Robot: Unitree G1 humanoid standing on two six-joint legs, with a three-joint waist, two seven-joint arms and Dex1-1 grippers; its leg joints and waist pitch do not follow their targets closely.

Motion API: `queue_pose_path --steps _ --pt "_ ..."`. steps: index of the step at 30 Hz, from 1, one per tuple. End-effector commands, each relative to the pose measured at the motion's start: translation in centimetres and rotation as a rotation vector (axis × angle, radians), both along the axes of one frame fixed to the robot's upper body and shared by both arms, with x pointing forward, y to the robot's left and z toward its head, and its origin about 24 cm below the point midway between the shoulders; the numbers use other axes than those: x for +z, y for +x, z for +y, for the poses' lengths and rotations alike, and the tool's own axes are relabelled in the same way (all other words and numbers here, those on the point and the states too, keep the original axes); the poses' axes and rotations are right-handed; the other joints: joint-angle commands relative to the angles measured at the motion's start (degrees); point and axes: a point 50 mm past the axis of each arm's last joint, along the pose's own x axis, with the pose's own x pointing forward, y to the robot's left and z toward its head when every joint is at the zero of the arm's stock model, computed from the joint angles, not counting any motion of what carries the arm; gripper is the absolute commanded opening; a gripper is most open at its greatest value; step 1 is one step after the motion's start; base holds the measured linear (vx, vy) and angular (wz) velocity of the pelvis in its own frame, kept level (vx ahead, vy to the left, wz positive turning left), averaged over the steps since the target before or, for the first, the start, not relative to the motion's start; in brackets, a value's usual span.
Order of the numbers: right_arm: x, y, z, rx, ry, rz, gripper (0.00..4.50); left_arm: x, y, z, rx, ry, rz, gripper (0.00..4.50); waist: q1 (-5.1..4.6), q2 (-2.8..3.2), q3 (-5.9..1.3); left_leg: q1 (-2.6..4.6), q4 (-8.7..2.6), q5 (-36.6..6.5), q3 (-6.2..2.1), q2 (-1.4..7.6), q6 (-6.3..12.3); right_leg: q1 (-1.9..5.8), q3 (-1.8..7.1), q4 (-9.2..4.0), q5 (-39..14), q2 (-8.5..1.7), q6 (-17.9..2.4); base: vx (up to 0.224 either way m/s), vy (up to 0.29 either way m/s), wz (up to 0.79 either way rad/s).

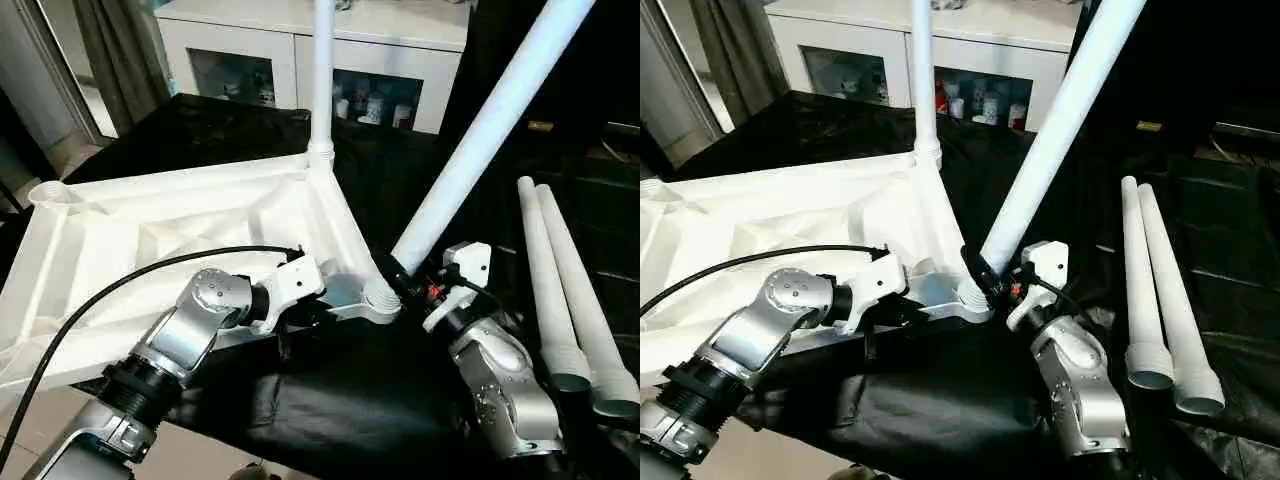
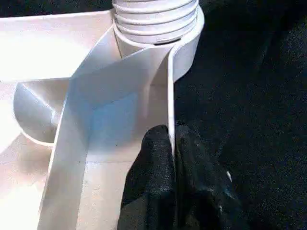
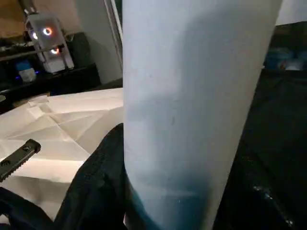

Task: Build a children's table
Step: Insert table leg to table base

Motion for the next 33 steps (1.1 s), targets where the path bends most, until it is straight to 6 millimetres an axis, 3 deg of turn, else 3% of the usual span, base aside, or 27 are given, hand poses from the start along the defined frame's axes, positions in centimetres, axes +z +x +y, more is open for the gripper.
queue_pose_path --steps 1,9,15,17,22,27,30,31,33 --pt "-2.2 -1.0 -0.6 -0.018 -0.083 0.08 1.89 1.9 1.1 0.1 0.011 -0.017 -0.09 0.0 -0.48 0.51 -3.18 0.61 -5.45 -17.9 -1.33 3.22 -1.11 1.88 2.2 -4.65 -15.8 -4.16 -11.3 0.0 0.0 0.0" --pt "-2.7 -0.9 -1.0 -0.078 0.032 0.173 1.89 1.9 1.2 0.2 0.015 -0.015 -0.086 0.0 -0.67 0.57 -2.99 0.54 -5.71 -18.1 -1.38 3.26 -0.86 1.89 2.22 -4.75 -16.2 -4.13 -11.4 0.0 0.0 0.0" --pt "-1.9 -0.2 -2.0 -0.096 0.031 0.132 1.88 1.9 1.3 0.3 0.026 -0.015 -0.09 0.0 -0.86 0.4 -2.92 0.56 -5.7 -18.5 -1.33 3.29 -1.0 1.77 2.33 -4.99 -18.3 -4.33 -10.9 0.0 0.0 0.0" --pt "-1.5 -0.3 -2.2 -0.082 0.002 0.071 1.88 1.9 1.4 0.3 0.042 -0.016 -0.092 0.0 -0.83 0.11 -3.02 0.48 -5.61 -17.4 -1.22 3.32 -0.66 1.76 2.34 -4.94 -17.3 -4.34 -10.9 0.0 0.0 0.0" --pt "-1.7 -1.1 -1.5 -0.023 -0.093 0.012 1.88 1.9 1.6 0.3 0.06 -0.02 -0.097 0.0 -0.59 0.13 -3.21 0.43 -5.51 -14.8 -1.05 3.36 0.08 1.86 2.21 -4.67 -13.8 -4.18 -11.6 0.0 0.0 0.0" --pt "-1.7 -0.9 -1.3 -0.002 -0.155 -0.018 1.88 2.0 1.8 0.3 0.07 -0.023 -0.104 0.0 -0.89 -0.43 -3.27 0.19 -5.48 -14.4 -1.05 3.24 0.65 2.18 2.18 -4.77 -15.4 -4.27 -11.2 0.0 0.0 0.0" --pt "-1.8 -0.9 -1.2 0.022 -0.196 -0.031 1.88 2.0 1.8 0.2 0.07 -0.023 -0.106 0.0 -0.85 -0.3 -3.22 0.27 -5.39 -14.4 -0.98 3.29 1.06 2.06 2.29 -4.89 -16.0 -4.36 -11.3 0.0 0.0 0.0" --pt "-1.7 -0.7 -1.1 0.039 -0.219 -0.03 1.88 2.0 1.8 0.2 0.067 -0.024 -0.107 0.0 -0.82 -0.61 -3.33 0.25 -5.36 -13.9 -0.99 3.32 1.23 2.17 2.25 -4.8 -16.1 -4.36 -11.2 0.0 0.0 0.0" --pt "-1.6 -0.5 -0.9 0.063 -0.238 -0.029 1.88 2.1 1.7 0.0 0.057 -0.028 -0.108 0.0 -0.92 -0.6 -3.36 0.27 -5.33 -13.4 -0.96 3.33 1.43 2.14 2.19 -4.73 -15.5 -4.19 -11.3 0.0 0.0 0.0"
